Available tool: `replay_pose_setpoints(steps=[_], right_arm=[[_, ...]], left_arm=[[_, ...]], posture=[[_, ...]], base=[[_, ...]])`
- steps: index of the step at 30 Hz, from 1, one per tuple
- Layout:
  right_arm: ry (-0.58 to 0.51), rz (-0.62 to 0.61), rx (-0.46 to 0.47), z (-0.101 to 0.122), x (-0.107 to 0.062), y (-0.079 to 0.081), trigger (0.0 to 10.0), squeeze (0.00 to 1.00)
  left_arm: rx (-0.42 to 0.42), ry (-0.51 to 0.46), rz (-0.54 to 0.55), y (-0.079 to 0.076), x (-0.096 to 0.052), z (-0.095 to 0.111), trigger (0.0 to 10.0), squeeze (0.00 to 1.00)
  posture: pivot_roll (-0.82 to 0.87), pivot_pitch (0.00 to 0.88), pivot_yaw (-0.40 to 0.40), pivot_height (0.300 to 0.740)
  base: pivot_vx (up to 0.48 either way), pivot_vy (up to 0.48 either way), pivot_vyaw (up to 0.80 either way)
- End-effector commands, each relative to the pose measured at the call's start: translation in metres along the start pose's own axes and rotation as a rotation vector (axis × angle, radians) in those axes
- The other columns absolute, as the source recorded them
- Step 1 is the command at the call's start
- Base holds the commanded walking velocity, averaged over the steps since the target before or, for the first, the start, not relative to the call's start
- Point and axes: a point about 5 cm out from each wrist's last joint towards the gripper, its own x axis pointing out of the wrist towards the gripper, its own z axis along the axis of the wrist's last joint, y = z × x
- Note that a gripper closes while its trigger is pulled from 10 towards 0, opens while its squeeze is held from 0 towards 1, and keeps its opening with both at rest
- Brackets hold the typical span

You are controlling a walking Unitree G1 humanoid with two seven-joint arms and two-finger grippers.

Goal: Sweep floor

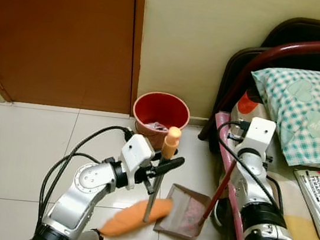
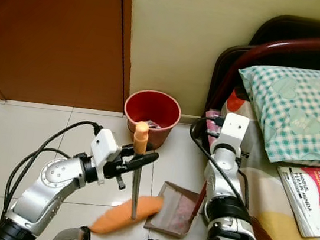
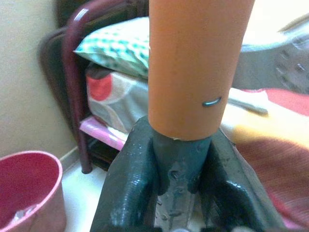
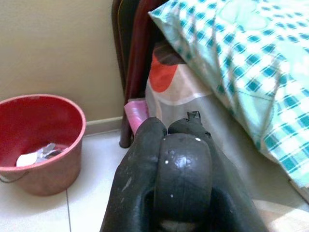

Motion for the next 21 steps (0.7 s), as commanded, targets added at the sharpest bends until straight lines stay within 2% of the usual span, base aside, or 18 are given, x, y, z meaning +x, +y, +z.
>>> replay_pose_setpoints(steps=[1,3,5,6,7,10,13,14,15,19,21], right_arm=[[0.052,0.095,0.002,-0.007,-0.003,0.017,10.0,0.00],[0.059,0.130,0.044,-0.008,-0.005,0.023,10.0,0.00],[0.054,0.150,0.035,-0.009,-0.006,0.026,10.0,0.00],[0.056,0.164,0.037,-0.011,-0.008,0.028,10.0,0.00],[0.056,0.164,0.037,-0.011,-0.008,0.028,10.0,0.00],[0.067,0.185,0.043,-0.015,-0.010,0.031,10.0,0.00],[0.071,0.192,0.041,-0.018,-0.011,0.030,10.0,0.00],[0.071,0.192,0.041,-0.018,-0.011,0.030,10.0,0.00],[0.076,0.191,0.042,-0.021,-0.012,0.027,10.0,0.00],[0.076,0.193,0.042,-0.024,-0.013,0.025,10.0,0.00],[0.076,0.199,0.066,-0.027,-0.015,0.022,10.0,0.00]], left_arm=[[-0.072,-0.060,0.093,0.009,0.000,0.004,10.0,0.00],[-0.074,-0.085,0.175,0.021,-0.004,0.008,10.0,0.00],[-0.069,-0.104,0.250,0.033,-0.009,0.011,10.0,0.00],[-0.064,-0.120,0.326,0.043,-0.014,0.015,10.0,0.00],[-0.064,-0.120,0.326,0.043,-0.014,0.015,10.0,0.00],[-0.043,-0.164,0.497,0.071,-0.030,0.027,10.0,0.00],[-0.028,-0.183,0.592,0.086,-0.040,0.032,10.0,0.00],[-0.028,-0.183,0.592,0.086,-0.040,0.032,10.0,0.00],[-0.032,-0.198,0.640,0.094,-0.048,0.035,10.0,0.00],[-0.003,-0.187,0.688,0.101,-0.060,0.036,10.0,0.00],[0.027,-0.144,0.760,0.109,-0.081,0.030,10.0,0.00]], posture=[[0.04,0.153,-0.084,0.740],[0.04,0.153,-0.084,0.740],[0.04,0.153,-0.084,0.740],[0.04,0.151,-0.085,0.740],[0.04,0.151,-0.085,0.740],[0.05,0.146,-0.090,0.740],[0.05,0.146,-0.101,0.740],[0.05,0.146,-0.101,0.740],[0.05,0.146,-0.104,0.740],[0.06,0.142,-0.104,0.740],[0.06,0.140,-0.102,0.740]], base=[[0.000,0.000,0.00],[0.000,0.000,0.00],[0.000,0.000,0.00],[0.000,0.000,0.00],[0.000,0.000,0.00],[0.000,0.000,0.00],[0.000,0.000,0.00],[0.000,0.000,0.00],[0.000,0.000,0.00],[0.000,0.000,0.00],[0.000,0.000,0.00]])
